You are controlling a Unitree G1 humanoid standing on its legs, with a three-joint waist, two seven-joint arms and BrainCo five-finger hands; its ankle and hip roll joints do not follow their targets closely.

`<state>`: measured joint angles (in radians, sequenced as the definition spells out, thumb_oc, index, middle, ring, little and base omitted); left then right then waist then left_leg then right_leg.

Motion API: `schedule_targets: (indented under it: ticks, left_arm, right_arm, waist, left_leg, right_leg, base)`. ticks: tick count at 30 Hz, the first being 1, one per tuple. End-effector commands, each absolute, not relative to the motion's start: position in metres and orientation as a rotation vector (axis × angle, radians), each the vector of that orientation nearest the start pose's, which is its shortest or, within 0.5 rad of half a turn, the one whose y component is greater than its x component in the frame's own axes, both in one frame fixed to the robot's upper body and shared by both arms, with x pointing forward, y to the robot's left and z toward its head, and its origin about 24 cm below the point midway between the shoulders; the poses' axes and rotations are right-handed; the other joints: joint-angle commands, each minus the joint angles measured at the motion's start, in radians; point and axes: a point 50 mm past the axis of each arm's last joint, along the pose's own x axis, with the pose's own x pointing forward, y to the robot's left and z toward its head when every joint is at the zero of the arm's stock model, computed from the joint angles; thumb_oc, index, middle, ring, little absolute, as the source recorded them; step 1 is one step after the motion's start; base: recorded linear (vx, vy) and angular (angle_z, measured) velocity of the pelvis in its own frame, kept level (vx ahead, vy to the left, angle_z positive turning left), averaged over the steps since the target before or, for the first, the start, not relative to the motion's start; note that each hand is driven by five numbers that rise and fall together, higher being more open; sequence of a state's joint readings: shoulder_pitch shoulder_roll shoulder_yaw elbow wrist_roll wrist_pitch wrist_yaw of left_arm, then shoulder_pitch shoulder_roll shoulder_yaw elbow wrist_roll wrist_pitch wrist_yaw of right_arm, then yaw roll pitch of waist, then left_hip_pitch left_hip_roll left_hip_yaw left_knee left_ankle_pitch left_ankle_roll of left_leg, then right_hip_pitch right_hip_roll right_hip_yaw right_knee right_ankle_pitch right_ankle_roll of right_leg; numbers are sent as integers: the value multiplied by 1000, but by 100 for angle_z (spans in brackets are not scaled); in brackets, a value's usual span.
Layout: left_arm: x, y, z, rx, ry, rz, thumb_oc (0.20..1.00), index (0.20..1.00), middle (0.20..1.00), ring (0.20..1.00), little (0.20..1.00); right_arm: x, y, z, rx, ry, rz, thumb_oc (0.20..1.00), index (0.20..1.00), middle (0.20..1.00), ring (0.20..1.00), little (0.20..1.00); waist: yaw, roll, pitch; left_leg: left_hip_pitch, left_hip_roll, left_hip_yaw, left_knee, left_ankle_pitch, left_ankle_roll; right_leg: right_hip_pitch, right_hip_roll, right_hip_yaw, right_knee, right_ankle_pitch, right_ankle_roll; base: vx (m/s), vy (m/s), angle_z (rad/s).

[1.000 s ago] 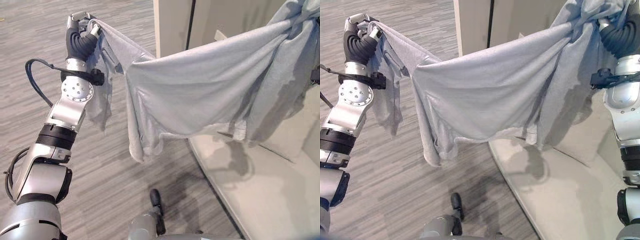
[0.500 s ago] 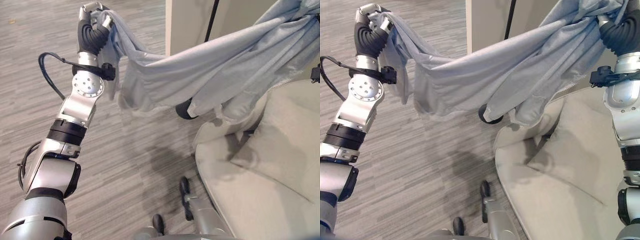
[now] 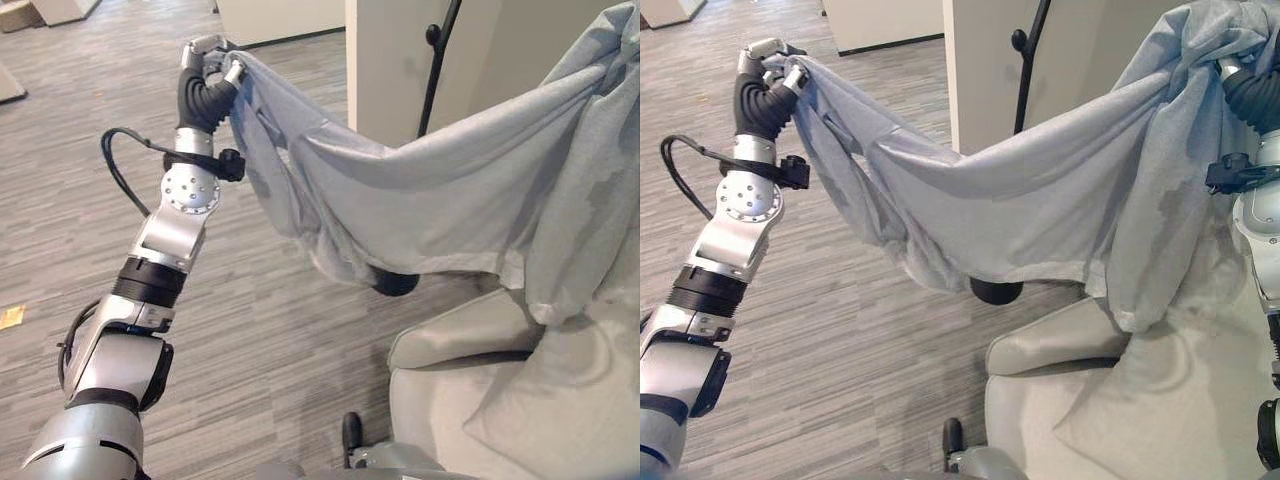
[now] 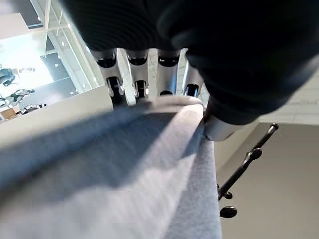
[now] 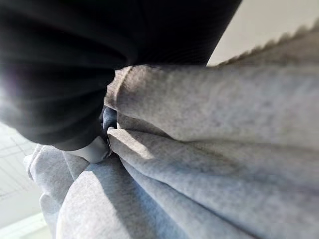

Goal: Hang the clothes on the sofa on the clothes rack.

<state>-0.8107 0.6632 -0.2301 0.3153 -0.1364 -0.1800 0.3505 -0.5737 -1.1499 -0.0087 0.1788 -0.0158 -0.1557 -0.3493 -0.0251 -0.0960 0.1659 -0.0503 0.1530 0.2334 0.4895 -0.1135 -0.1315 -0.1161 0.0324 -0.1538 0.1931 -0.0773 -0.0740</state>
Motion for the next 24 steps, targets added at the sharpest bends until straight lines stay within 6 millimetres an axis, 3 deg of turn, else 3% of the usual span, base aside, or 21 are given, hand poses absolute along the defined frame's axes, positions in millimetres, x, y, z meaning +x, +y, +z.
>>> schedule_targets:
  ticks: [1,5,7,9,13,17,24]
  left_arm:
    - [343,208,289,432,-834,234,200,200,200,200,200]
    - [341,211,285,447,-829,243,200,200,200,200,200]
    - [340,212,285,455,-829,249,200,200,200,200,200]
    - [340,212,283,454,-825,255,200,200,200,200,200]
    - [340,214,281,463,-822,262,200,200,200,200,200]
    - [339,216,285,464,-831,273,200,200,200,200,200]
    - [338,218,299,475,-864,289,200,200,200,200,200]
  right_arm:
    - [265,-300,347,-993,-911,-512,200,200,200,200,200]
    - [269,-297,349,-981,-923,-507,200,200,200,200,200]
    - [270,-299,349,-979,-916,-523,200,200,200,200,200]
    - [274,-298,344,-993,-893,-520,200,200,200,200,200]
    - [276,-295,345,-994,-903,-517,200,200,200,200,200]
    - [281,-283,350,-976,-936,-497,200,200,200,200,200]
    - [283,-279,358,-977,-969,-526,200,200,200,200,200]
  waist:
    - [33,21,-46]
    - [79,7,-39]
    - [91,1,-34]
    - [91,26,-52]
    - [87,40,-81]
    - [94,40,-100]
    - [100,41,-101]
  left_leg:
    - [63,-70,39,-249,15,29]
    - [-37,-106,-45,-442,146,8]
    - [-86,-102,-48,-483,167,0]
    - [-49,-89,-29,-570,223,-9]
    - [-14,-96,-5,-577,212,-15]
    - [22,-100,46,-577,180,10]
    - [29,-109,73,-577,146,39]
  right_leg:
    - [167,-10,80,-156,21,202]
    - [218,-7,94,-183,5,209]
    - [250,-8,103,-188,-16,211]
    - [260,15,115,-193,-38,212]
    - [269,-8,119,-210,-51,225]
    - [251,-56,139,-225,-43,258]
    - [213,-87,155,-212,-37,289]
  base:
    - [140,69,-8]
    - [183,52,-1]
    - [201,89,-16]
    - [234,167,-38]
    - [165,150,-61]
    - [151,190,-23]
    - [52,100,-11]
